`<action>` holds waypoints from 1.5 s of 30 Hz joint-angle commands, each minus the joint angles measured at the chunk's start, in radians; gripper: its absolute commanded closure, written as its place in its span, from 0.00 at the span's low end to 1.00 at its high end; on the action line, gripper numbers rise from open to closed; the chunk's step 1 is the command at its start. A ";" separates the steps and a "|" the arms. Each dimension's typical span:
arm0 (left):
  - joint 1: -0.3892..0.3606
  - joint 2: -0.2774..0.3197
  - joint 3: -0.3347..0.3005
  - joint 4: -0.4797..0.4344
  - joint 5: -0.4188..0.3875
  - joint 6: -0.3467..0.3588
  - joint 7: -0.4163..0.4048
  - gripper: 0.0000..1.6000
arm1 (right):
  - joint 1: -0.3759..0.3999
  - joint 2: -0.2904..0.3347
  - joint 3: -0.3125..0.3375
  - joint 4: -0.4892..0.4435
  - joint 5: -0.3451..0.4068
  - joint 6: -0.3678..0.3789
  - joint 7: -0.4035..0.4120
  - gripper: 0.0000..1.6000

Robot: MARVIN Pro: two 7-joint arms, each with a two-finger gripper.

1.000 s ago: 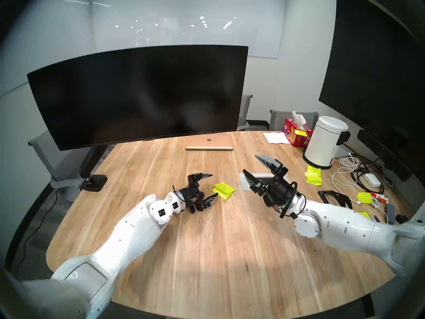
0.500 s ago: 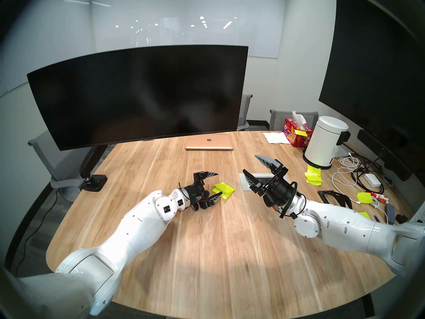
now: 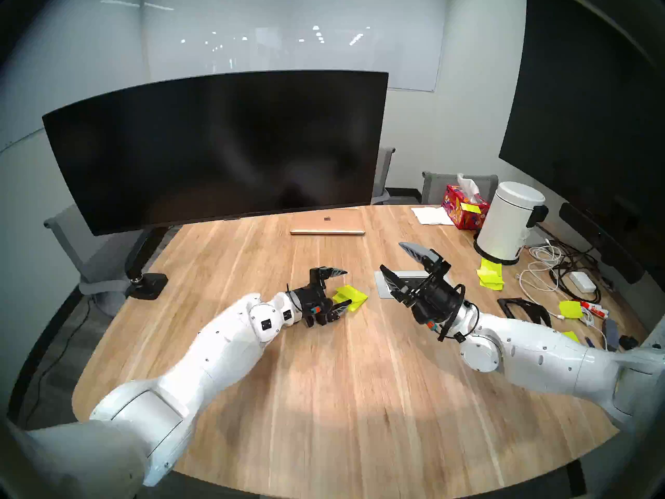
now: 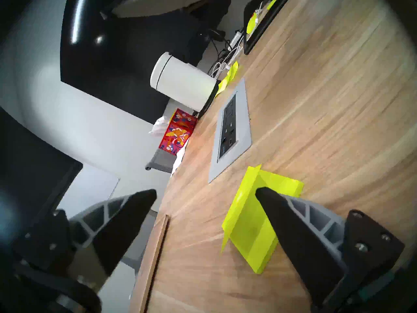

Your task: Peel one sticky note off the pad and stick it onto the monitor, then press it flat

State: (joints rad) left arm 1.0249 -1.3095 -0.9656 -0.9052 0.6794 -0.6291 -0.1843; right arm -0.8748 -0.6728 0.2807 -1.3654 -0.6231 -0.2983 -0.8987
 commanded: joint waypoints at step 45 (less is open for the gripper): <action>-0.074 -0.022 0.033 0.109 -0.050 -0.054 -0.120 1.00 | 0.011 -0.002 0.011 -0.009 0.002 -0.001 -0.009 0.00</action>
State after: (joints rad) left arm 0.9469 -1.3269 -0.9317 -0.8083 0.6454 -0.6800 -0.2866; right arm -0.8749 -0.6726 0.2809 -1.3656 -0.6231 -0.2984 -0.8989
